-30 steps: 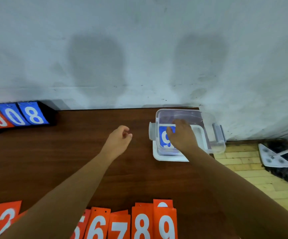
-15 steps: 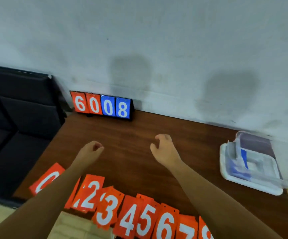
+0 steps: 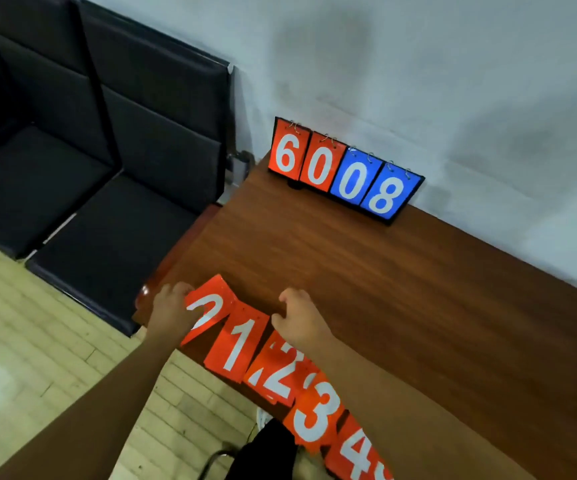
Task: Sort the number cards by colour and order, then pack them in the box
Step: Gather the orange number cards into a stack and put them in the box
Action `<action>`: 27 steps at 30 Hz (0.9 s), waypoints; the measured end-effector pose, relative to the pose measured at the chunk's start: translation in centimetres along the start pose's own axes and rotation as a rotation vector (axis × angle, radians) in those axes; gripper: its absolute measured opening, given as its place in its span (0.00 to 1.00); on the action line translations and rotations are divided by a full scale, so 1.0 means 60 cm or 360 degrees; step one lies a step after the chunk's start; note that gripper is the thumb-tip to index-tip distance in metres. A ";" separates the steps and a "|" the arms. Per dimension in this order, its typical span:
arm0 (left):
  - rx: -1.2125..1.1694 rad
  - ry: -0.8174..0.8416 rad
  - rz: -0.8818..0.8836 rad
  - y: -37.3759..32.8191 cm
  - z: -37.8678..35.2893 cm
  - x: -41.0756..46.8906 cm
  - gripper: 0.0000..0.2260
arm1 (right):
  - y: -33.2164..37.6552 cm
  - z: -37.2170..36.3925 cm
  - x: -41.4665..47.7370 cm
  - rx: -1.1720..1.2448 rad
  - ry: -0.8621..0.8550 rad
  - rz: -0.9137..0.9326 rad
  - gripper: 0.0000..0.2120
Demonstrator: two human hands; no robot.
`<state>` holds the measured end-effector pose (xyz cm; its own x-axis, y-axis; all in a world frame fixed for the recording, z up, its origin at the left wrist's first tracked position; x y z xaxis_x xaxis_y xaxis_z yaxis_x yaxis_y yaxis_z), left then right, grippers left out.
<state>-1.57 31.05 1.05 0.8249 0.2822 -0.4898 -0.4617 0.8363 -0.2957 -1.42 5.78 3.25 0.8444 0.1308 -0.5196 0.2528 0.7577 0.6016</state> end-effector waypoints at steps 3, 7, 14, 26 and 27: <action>0.0168 -0.0025 -0.0034 0.011 -0.030 0.018 0.33 | 0.007 -0.057 0.027 -0.0166 0.0078 -0.0050 0.22; 0.0403 -0.0101 -0.0039 0.026 -0.058 0.043 0.40 | 0.012 -0.106 0.052 -0.0406 0.0040 0.0013 0.26; 0.0391 -0.0051 -0.0051 0.037 -0.055 0.059 0.27 | 0.012 -0.144 0.080 -0.0606 -0.0090 0.0093 0.30; -0.0623 0.0131 0.0176 0.048 0.009 0.056 0.25 | -0.003 -0.090 0.103 0.0053 -0.0097 0.0042 0.10; -0.0664 0.0133 0.0153 0.046 0.012 0.057 0.25 | -0.004 -0.070 0.104 0.0204 -0.0111 0.0031 0.09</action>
<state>0.22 34.65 -0.82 0.7502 0.2962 -0.5911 -0.6417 0.5417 -0.5429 1.77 9.10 -2.68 0.8794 0.0966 -0.4662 0.2903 0.6672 0.6859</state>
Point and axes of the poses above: each hand's wrist, its own x-axis towards the middle knuckle, its own z-axis out of the back of the hand, y = z × x, the point moved 4 cm from there along x, towards the middle knuckle, and after that the axes turned 6 degrees about x, right-handed, at the moved point
